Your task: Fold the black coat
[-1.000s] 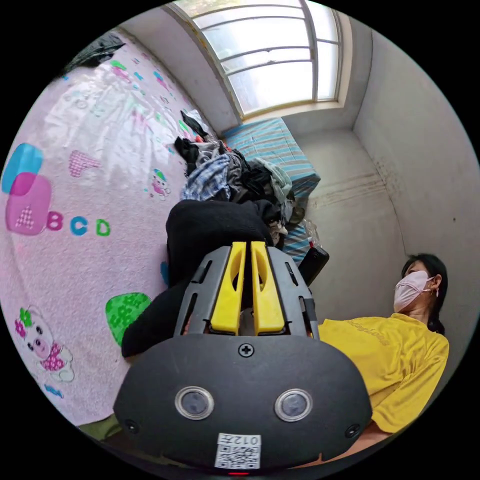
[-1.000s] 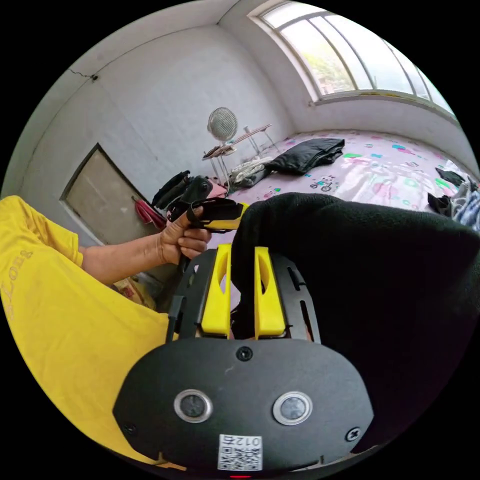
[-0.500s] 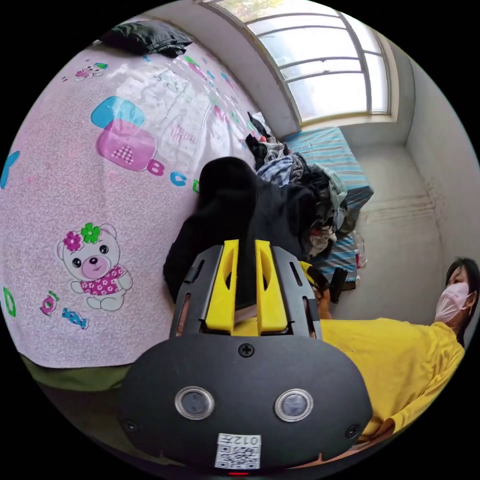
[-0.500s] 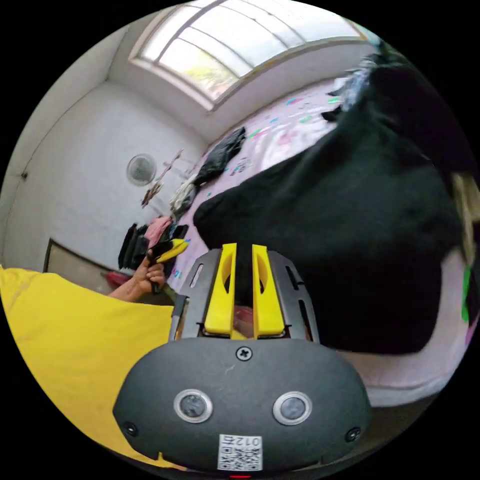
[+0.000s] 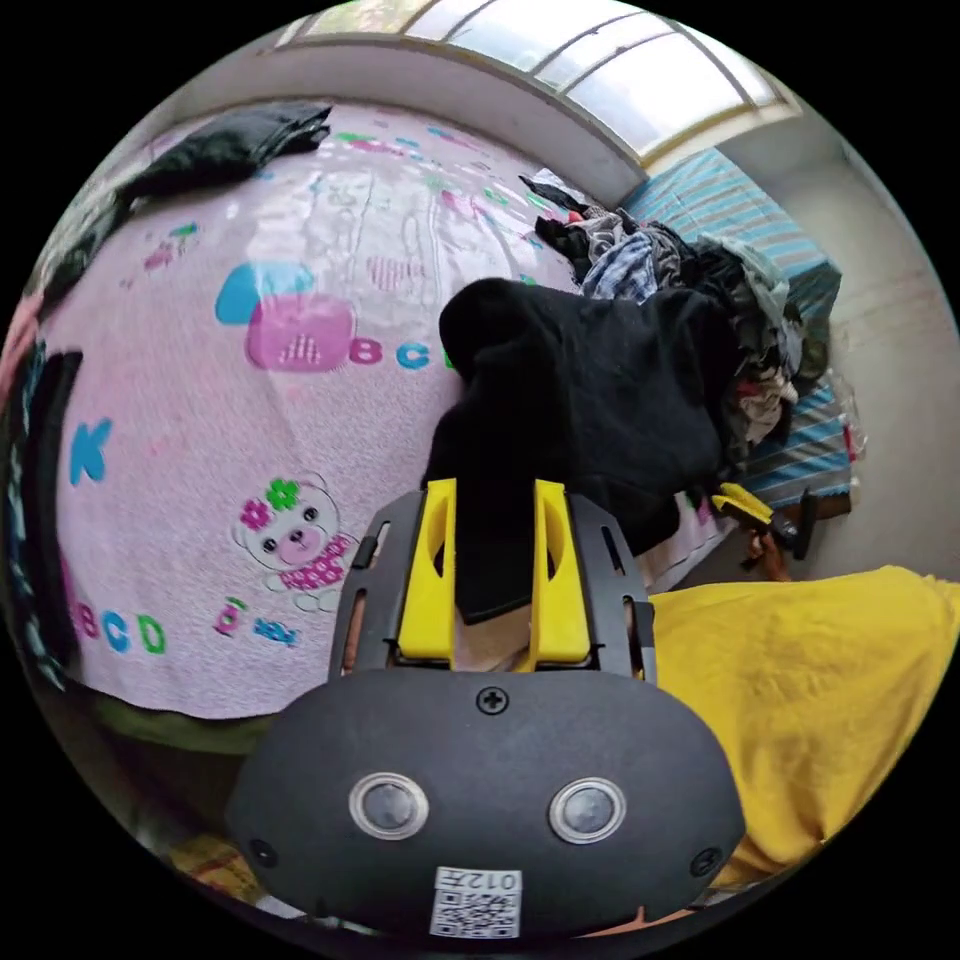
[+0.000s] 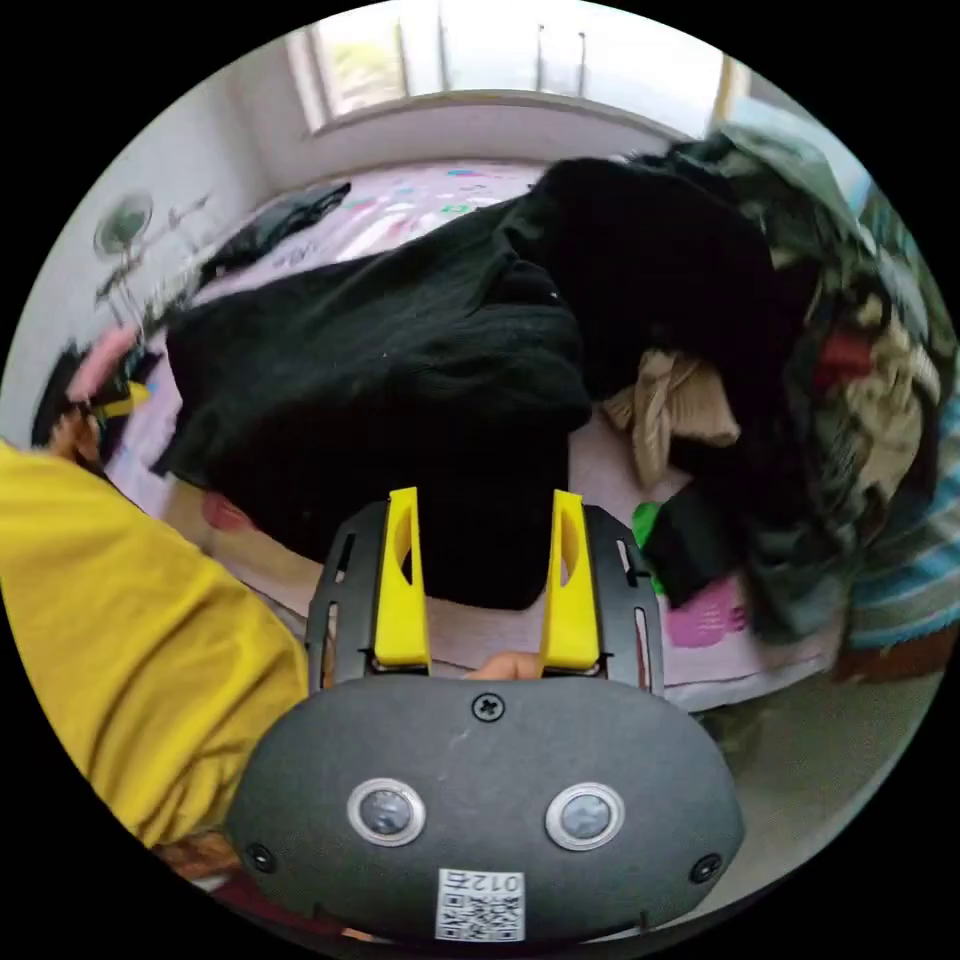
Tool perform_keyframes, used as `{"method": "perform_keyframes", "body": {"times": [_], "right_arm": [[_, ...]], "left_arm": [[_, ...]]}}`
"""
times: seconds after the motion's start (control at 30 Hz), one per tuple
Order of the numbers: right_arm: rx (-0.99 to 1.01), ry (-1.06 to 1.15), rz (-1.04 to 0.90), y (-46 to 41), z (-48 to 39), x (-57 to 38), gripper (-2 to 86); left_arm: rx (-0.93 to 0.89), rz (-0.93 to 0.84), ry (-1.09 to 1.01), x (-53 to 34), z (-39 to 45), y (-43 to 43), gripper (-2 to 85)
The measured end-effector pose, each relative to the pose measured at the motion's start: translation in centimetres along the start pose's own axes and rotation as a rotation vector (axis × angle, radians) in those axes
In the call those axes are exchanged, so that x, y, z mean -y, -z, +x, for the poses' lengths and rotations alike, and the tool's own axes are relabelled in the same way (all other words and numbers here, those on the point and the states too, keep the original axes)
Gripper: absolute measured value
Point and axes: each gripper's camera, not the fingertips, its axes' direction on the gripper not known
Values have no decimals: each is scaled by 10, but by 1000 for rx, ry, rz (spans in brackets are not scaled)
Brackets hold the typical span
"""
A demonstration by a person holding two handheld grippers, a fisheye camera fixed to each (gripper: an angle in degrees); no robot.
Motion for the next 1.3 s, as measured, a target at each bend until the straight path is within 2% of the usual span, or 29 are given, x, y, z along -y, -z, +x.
{"method": "perform_keyframes", "body": {"times": [0.07, 0.13, 0.23, 0.33, 0.53, 0.7, 0.77, 0.8, 0.9, 0.97, 1.1, 1.13, 1.3], "right_arm": [[-178, 188, 10, 1, -35, 2, 176], [-354, 410, 45, -4, -78, -4, 176], [-473, 623, 37, -22, -116, -12, 176], [-587, 738, 66, -37, -137, -16, 171], [-648, 801, 80, -57, -152, -9, 135], [-688, 721, 97, -65, -143, -1, 89], [-641, 652, 103, -55, -134, 5, 64], [-554, 563, 104, -42, -124, 13, 57], [-265, 277, 141, 0, -75, 33, 46], [-73, 126, 204, 26, -39, 39, 41], [348, -151, 442, 85, 47, 26, 34], [440, -189, 531, 102, 68, 18, 33], [623, -182, 822, 179, 119, -6, 28]], "left_arm": [[120, -19, -123, 8, 19, 16, 130], [151, -47, -193, 15, 29, 21, 135], [130, -79, -237, 27, 36, 23, 140], [81, -107, -231, 36, 36, 20, 142], [71, -198, -227, 30, 35, 8, 130], [82, -311, -186, 9, 20, 9, 112], [13, -333, -145, -5, 8, 16, 103], [-25, -331, -132, -8, 5, 19, 101], [-294, -244, -60, -28, -14, 45, 96], [-567, -77, -2, -50, -27, 74, 93], [-866, 199, 6, -85, -35, 117, 89], [-923, 258, -17, -95, -31, 129, 89], [-1083, 479, -169, -124, -2, 192, 86]]}}
